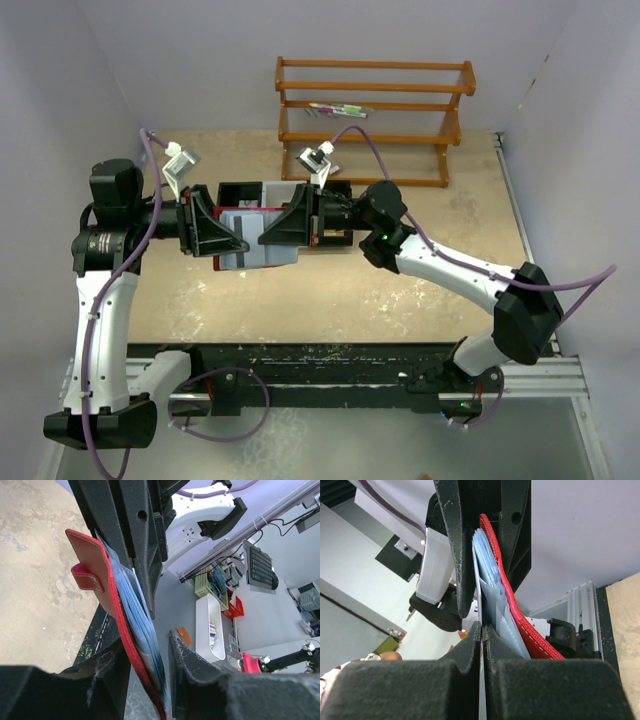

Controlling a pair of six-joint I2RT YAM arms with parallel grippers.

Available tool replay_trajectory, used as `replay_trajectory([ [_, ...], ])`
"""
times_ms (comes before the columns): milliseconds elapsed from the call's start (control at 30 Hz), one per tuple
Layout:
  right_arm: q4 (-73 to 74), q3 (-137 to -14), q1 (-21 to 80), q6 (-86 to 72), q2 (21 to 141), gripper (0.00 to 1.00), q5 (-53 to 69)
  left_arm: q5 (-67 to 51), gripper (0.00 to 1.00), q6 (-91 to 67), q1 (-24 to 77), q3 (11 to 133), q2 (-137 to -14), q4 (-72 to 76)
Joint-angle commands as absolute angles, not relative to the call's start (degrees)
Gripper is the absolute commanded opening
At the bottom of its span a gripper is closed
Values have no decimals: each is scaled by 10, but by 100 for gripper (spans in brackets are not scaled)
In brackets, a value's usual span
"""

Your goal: Take the credit cards out of the card holder

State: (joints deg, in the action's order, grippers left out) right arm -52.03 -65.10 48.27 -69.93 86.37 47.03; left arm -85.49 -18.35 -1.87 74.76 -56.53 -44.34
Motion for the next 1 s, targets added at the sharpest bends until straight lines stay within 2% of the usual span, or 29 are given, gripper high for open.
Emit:
replay_trajectory([
  [0, -566, -637, 484, -719, 853, 0, 466, -950, 39, -199, -17, 757, -554, -414],
  [133, -572, -636, 484, -721, 852, 0, 466, -965, 40, -196, -17, 762, -552, -419],
  [300, -570, -630, 484, -725, 845, 0, 473, -981, 31, -157, -17, 772, -562, -461],
  [567, -586, -607, 484, -736, 831, 3, 475, -1026, 22, 53, -23, 833, -613, -687],
  [867, -619, -618, 484, -752, 837, 14, 464, -1017, 22, 72, -29, 838, -612, -704],
  [967, -624, -614, 484, -760, 839, 14, 469, -1009, 20, 71, -29, 841, -609, -704],
])
